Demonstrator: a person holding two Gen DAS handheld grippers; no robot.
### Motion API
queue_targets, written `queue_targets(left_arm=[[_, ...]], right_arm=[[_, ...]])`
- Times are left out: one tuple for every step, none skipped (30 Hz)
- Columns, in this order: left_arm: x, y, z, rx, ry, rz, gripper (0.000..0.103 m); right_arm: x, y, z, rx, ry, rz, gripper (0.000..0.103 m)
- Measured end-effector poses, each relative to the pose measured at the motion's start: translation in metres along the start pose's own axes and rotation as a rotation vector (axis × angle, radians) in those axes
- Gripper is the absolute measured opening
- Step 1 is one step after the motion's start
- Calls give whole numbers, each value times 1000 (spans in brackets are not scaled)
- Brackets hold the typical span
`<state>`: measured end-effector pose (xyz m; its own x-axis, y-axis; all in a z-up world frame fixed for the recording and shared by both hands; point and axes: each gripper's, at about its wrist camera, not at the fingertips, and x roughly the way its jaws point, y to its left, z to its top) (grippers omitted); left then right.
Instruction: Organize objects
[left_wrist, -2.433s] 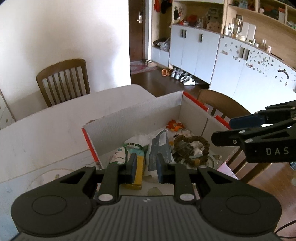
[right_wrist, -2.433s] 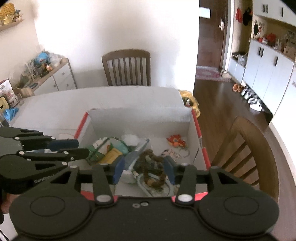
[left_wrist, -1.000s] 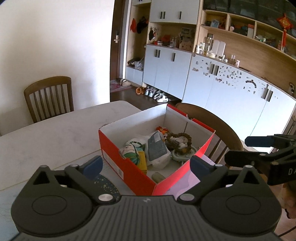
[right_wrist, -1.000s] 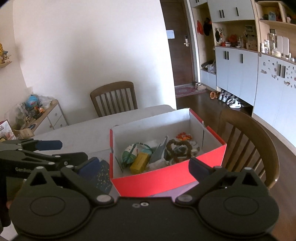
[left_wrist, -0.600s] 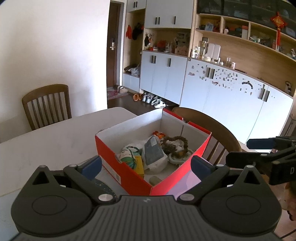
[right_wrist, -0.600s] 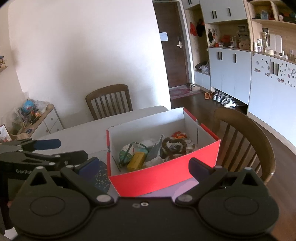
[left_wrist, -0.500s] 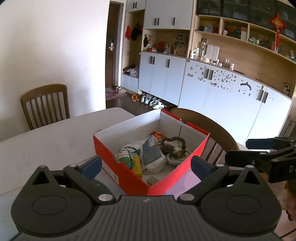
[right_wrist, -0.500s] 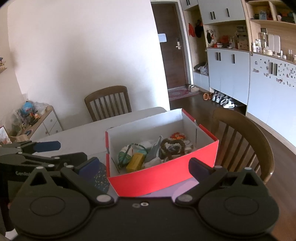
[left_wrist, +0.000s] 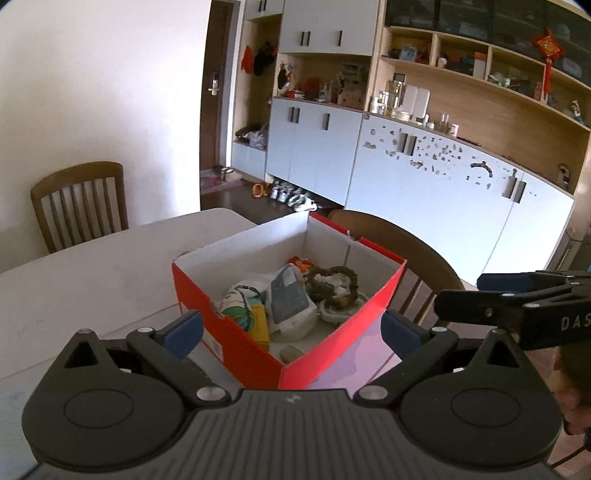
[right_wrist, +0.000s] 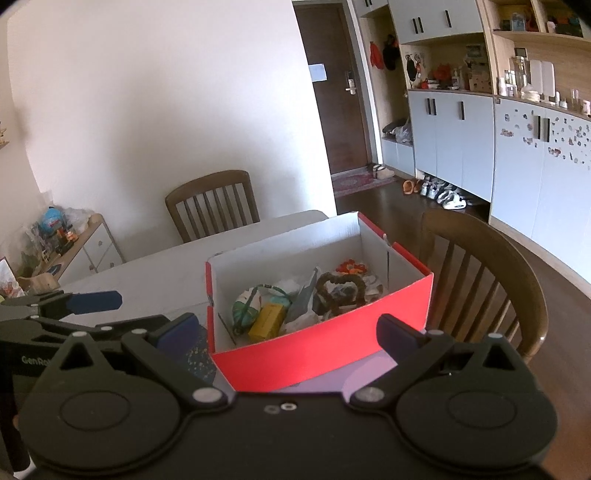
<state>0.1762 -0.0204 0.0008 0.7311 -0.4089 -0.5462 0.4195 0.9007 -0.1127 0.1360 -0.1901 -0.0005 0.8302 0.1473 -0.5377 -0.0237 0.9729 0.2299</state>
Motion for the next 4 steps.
queue_targets(left_arm=[[0, 1, 0, -2, 0, 5, 103], [1, 1, 0, -2, 3, 14, 103], [1, 2, 0, -4, 5, 21, 103], [1, 4, 0, -10, 6, 23, 103]], right_arm=[[1, 0, 0, 1, -2, -1, 102], [1, -1, 0, 2, 0, -2, 102], [2, -1, 0, 3, 3, 0, 102], [3, -1, 1, 3, 5, 2, 102]])
